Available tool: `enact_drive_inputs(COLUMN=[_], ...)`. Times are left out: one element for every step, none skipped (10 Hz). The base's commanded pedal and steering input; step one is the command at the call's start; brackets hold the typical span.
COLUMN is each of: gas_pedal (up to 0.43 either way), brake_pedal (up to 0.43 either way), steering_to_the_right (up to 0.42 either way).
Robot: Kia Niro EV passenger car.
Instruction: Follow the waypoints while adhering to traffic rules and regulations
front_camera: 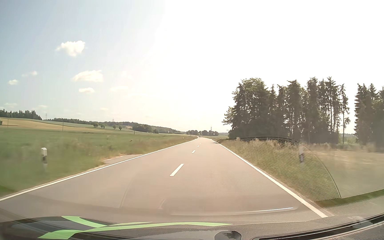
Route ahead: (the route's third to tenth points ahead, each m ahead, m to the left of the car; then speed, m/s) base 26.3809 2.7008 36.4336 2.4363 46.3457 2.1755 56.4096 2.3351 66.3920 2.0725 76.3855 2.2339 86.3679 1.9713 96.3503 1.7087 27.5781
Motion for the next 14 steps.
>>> enact_drive_inputs(gas_pedal=[0.157, 0.169, 0.177, 0.177, 0.189, 0.189, 0.189, 0.189, 0.189, 0.177, 0.130, 0.087, 0.067, 0.000], brake_pedal=[0.000, 0.000, 0.000, 0.000, 0.000, 0.000, 0.000, 0.000, 0.000, 0.000, 0.000, 0.000, 0.000, 0.000], steering_to_the_right=[-0.002, -0.002, -0.002, -0.002, -0.001, -0.001, -0.001, -0.001, -0.001, -0.001, -0.001, -0.001, 0.000, 0.000])
